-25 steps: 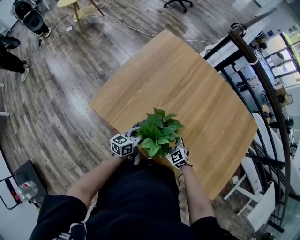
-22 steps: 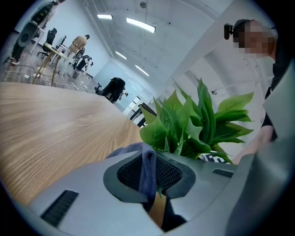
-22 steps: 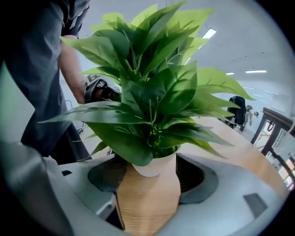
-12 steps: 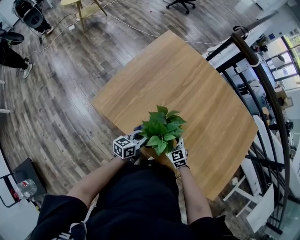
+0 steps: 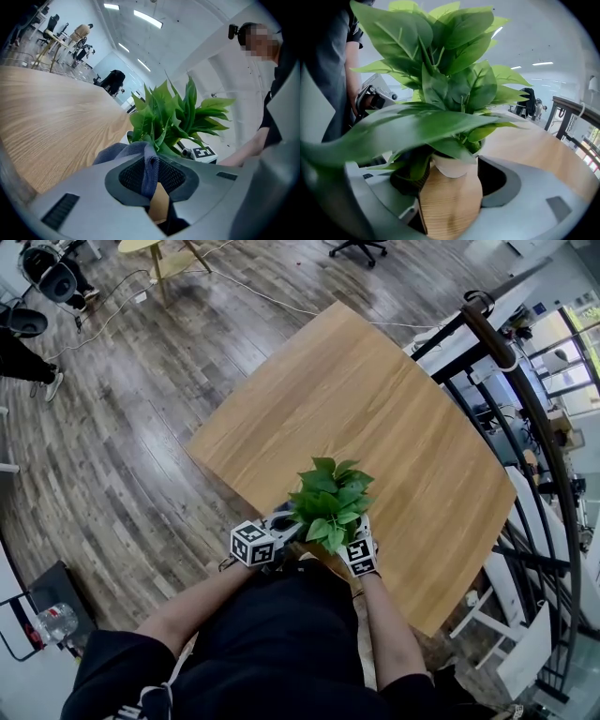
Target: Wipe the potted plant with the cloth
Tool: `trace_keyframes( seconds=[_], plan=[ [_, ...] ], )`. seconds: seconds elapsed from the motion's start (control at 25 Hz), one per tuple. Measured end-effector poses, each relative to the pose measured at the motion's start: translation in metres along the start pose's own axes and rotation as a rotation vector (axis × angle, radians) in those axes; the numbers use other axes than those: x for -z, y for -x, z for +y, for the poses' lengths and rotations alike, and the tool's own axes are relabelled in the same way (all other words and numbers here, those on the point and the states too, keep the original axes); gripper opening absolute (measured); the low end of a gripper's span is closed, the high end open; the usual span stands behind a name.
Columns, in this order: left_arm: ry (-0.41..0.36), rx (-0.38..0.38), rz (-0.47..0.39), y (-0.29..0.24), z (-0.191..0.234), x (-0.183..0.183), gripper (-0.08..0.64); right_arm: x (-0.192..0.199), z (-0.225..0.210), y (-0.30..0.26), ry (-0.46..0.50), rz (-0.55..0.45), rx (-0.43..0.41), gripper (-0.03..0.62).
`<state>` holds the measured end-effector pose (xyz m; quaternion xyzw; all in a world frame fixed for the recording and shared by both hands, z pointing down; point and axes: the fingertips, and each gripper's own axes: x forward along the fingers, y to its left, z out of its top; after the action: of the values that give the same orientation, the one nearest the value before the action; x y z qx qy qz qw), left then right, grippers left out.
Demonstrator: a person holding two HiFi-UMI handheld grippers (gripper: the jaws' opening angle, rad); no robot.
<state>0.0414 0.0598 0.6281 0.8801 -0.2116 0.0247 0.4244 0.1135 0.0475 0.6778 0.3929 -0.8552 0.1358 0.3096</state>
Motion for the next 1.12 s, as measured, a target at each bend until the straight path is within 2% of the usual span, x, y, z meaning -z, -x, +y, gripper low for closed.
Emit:
trace_keyframes(
  seconds=[0.12,0.24,0.32,0.44,0.68,0.88,0.96,1.12],
  plan=[
    [0.019,0.025,0.008,0.004,-0.001,0.001,0.071,0.003,-0.002,-0.002,-0.027,0.009,0.019,0.31],
    [0.035,0.069,0.021,0.0,-0.002,-0.003,0.071,0.024,-0.01,-0.004,-0.056,0.021,0.041,0.31],
    [0.032,0.074,0.007,0.0,0.001,-0.008,0.071,0.014,-0.011,0.0,-0.061,0.02,0.052,0.31],
    [0.021,0.03,-0.036,0.005,0.016,-0.022,0.071,0.0,0.001,0.004,-0.04,0.019,0.045,0.31],
    [0.006,-0.048,-0.113,0.001,0.047,-0.057,0.071,0.004,0.043,0.007,0.031,0.033,-0.071,0.31],
    [0.0,-0.106,-0.144,0.003,0.06,-0.07,0.071,0.016,0.008,0.013,-0.006,0.049,-0.03,0.31],
    [-0.006,-0.121,-0.145,0.003,0.061,-0.073,0.071,0.014,-0.001,0.006,0.035,0.046,-0.071,0.311],
    [-0.014,-0.157,-0.137,0.002,0.062,-0.07,0.071,-0.006,0.0,-0.011,0.199,0.01,-0.157,0.313]
  ],
)
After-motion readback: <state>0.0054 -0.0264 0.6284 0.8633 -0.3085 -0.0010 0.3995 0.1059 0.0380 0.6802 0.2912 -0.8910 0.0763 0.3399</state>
